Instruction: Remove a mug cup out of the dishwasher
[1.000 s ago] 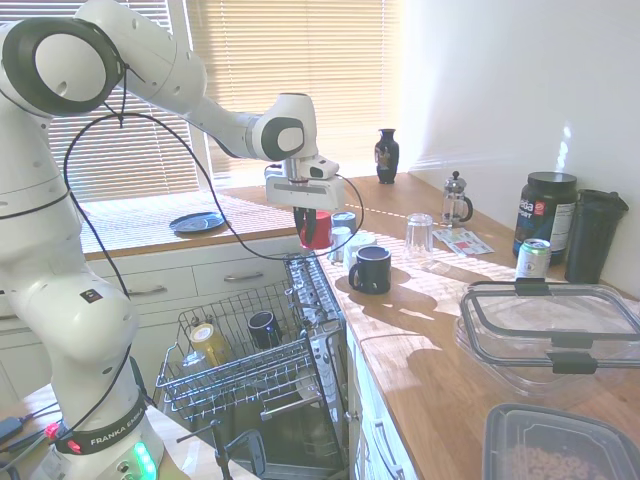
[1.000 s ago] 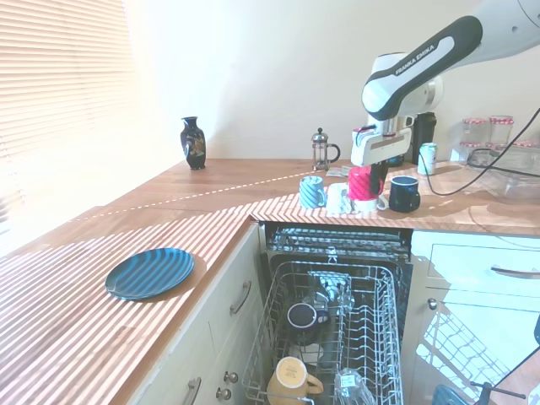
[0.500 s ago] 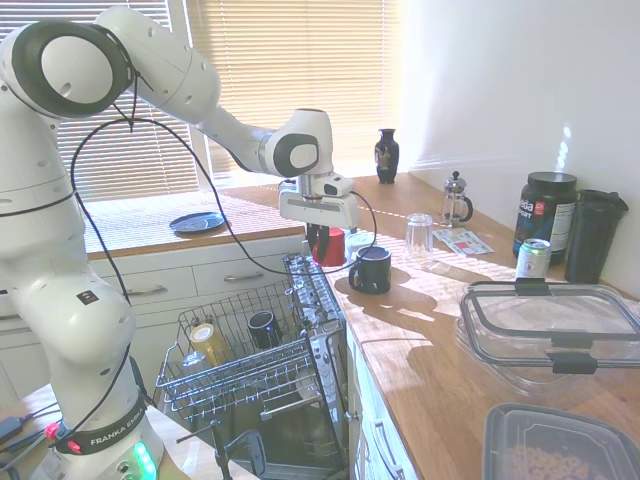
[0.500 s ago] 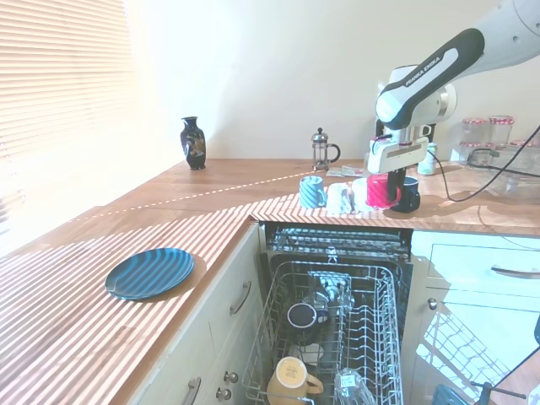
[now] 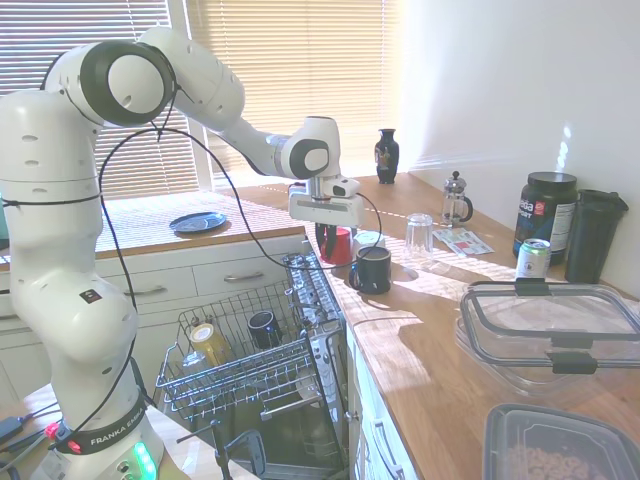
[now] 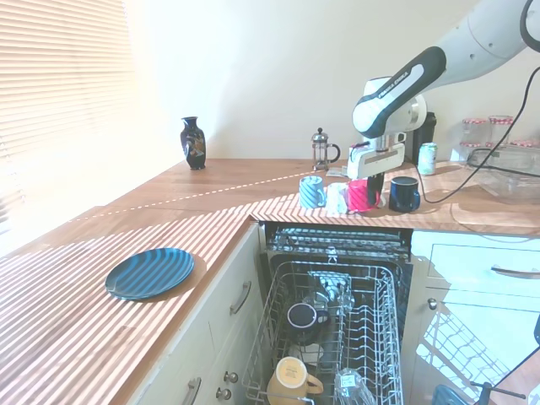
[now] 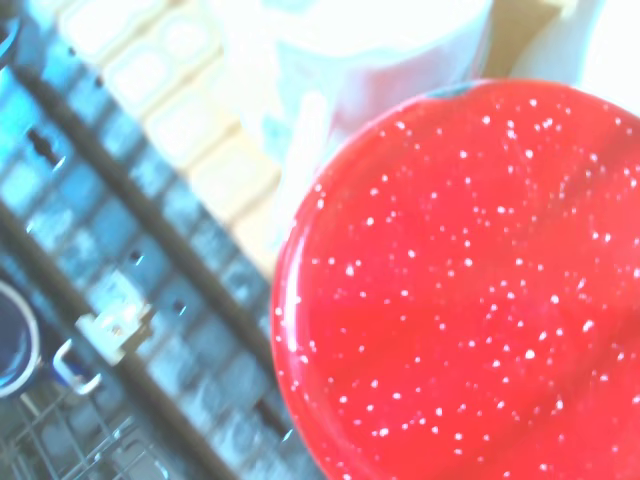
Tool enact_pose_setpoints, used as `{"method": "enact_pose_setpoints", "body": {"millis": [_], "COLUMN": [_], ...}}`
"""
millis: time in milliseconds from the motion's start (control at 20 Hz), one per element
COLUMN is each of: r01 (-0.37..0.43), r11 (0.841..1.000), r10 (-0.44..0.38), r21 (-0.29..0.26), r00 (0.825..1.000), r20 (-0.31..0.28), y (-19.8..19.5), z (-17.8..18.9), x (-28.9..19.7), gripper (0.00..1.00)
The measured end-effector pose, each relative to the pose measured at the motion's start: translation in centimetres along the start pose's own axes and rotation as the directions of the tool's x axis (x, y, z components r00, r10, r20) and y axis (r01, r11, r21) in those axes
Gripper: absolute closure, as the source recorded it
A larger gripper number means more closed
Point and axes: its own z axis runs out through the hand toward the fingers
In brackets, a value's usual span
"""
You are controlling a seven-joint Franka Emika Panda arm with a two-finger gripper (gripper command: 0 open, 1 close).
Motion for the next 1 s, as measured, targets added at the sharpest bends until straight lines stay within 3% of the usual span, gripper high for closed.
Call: {"method": "enact_pose_setpoints", "body": {"millis": [450,500,1000], "r01": [0.001,0.001,-0.004], "r11": [0.999,0.999,0.998], "r10": [0.0,0.0,0.005], "r21": [-0.037,-0.04,-0.06], "r00": [1.0,1.0,1.0], "r20": [0.013,0.014,0.02], "y": [-1.2,-1.3,-1.6], "z": [2.1,2.3,2.7], "x": [3.3,3.5,3.6], "gripper": [1.0,0.0,0.0]}}
